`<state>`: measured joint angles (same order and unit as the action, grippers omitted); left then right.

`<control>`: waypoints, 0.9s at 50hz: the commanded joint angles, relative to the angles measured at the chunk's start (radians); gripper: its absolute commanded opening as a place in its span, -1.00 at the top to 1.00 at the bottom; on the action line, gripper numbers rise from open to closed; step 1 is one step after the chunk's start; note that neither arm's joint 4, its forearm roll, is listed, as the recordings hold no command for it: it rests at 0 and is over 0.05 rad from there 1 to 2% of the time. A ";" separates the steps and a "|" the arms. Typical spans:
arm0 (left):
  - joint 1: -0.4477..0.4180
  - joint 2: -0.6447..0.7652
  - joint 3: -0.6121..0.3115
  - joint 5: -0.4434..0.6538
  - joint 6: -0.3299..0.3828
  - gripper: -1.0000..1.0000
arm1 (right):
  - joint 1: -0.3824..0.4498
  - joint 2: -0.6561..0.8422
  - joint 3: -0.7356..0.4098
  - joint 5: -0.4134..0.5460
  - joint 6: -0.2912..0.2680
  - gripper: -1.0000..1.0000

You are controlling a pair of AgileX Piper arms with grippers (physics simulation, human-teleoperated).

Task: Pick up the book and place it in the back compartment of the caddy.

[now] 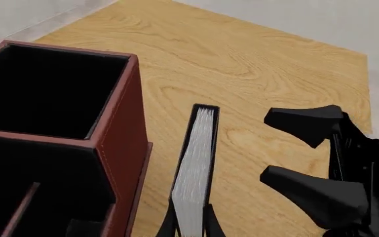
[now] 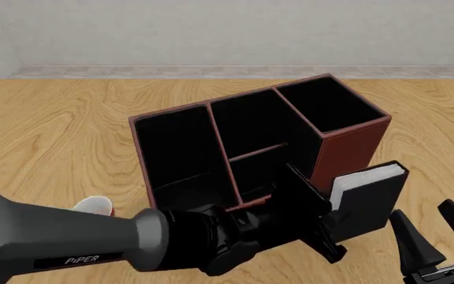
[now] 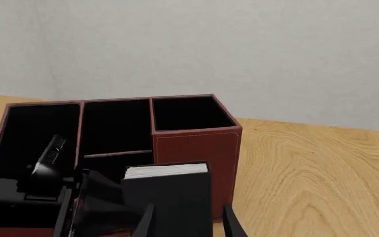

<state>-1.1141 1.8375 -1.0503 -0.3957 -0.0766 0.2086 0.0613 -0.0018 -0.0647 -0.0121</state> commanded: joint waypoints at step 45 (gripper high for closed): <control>0.067 -0.445 0.188 0.156 0.105 1.00 | 0.001 -0.005 0.000 0.005 0.000 -1.00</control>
<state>-1.0636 1.4760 -0.8685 -0.2808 0.0011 0.2091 0.0561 -0.0023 -0.0589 -0.0119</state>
